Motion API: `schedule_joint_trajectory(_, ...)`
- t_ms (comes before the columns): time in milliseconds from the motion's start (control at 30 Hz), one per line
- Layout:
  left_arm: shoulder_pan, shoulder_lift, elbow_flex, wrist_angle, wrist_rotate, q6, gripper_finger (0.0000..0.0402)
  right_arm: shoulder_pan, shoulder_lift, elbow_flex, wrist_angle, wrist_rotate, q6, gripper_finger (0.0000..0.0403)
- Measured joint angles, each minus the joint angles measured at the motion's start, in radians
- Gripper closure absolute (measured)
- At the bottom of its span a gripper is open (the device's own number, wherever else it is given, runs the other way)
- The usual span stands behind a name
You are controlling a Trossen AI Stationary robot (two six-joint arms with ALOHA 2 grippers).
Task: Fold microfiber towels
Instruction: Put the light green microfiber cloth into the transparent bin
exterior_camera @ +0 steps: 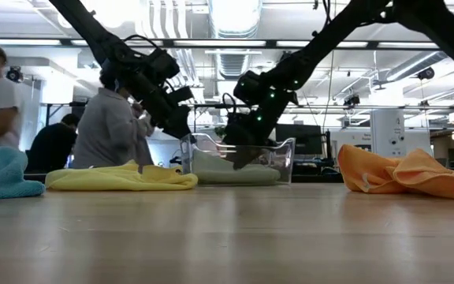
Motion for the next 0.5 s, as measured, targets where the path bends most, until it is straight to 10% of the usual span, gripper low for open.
schedule_joint_trajectory(500, 0.0, 0.003, 0.014, 0.015, -0.009, 0.1, 0.0309, 0.003, -0.01, 0.07, -0.188, -0.025, -0.016, 0.0374)
